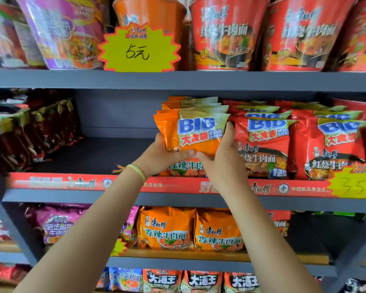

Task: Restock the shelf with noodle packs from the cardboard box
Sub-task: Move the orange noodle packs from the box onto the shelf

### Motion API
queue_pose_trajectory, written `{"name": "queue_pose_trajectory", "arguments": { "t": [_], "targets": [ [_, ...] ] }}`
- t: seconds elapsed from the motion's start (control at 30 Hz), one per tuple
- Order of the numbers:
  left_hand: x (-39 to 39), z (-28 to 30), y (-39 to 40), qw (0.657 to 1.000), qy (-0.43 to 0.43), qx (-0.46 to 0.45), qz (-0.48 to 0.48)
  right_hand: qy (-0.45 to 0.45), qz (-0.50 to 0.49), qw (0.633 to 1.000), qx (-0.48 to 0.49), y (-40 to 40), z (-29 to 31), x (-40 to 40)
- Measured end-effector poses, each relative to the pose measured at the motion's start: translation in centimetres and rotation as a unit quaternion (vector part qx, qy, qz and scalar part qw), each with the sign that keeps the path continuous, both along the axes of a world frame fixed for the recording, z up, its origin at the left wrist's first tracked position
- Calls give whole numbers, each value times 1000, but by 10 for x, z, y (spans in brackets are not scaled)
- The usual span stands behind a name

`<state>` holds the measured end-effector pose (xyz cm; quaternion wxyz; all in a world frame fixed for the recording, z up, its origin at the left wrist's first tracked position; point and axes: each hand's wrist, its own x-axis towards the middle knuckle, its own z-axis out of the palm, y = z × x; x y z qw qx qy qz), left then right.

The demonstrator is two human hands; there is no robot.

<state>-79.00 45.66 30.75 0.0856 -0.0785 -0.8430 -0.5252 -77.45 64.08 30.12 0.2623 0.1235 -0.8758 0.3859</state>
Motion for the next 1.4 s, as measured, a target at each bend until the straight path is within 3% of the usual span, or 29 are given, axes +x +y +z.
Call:
{"name": "queue_pose_trajectory", "arguments": {
  "t": [0.07,0.17,0.4,0.5,0.6,0.7,0.8,0.93,1.03,1.1,1.17,1.23,1.3,1.4],
  "targets": [
    [-6,-6,4,1000,-2,-13,11,31,-12,999,11,-1,-2,3],
    [-5,-7,8,999,6,-17,27,83,-18,990,110,0,-9,7],
    [2,-4,12,998,27,-9,60,34,-52,981,185,12,-3,5],
    [0,-2,10,998,-6,-24,61,123,-112,966,195,6,-4,7],
    [0,-2,6,998,-14,-23,48,193,-57,953,226,-5,-4,1],
    [-1,-2,-1,999,-34,-18,32,140,-3,949,281,-11,-4,-12],
    [-2,-2,-2,998,-42,-14,40,84,15,958,272,-11,-4,-18],
    [3,1,0,998,-41,-31,41,126,19,961,245,-11,-9,-18],
    [19,3,-9,986,77,-54,136,229,33,958,169,-24,-14,-7],
    [41,0,-24,941,210,-64,259,294,72,949,92,-42,-15,6],
    [71,-7,-48,908,269,-23,321,332,140,933,24,-70,-19,21],
    [107,-18,-80,898,256,7,358,321,231,919,-9,-106,-26,38],
    [145,-37,-119,890,208,-25,404,238,320,917,-14,-150,-37,53],
    [213,-77,-191,884,15,-150,442,89,417,899,98,-232,-62,81]
  ]
}}
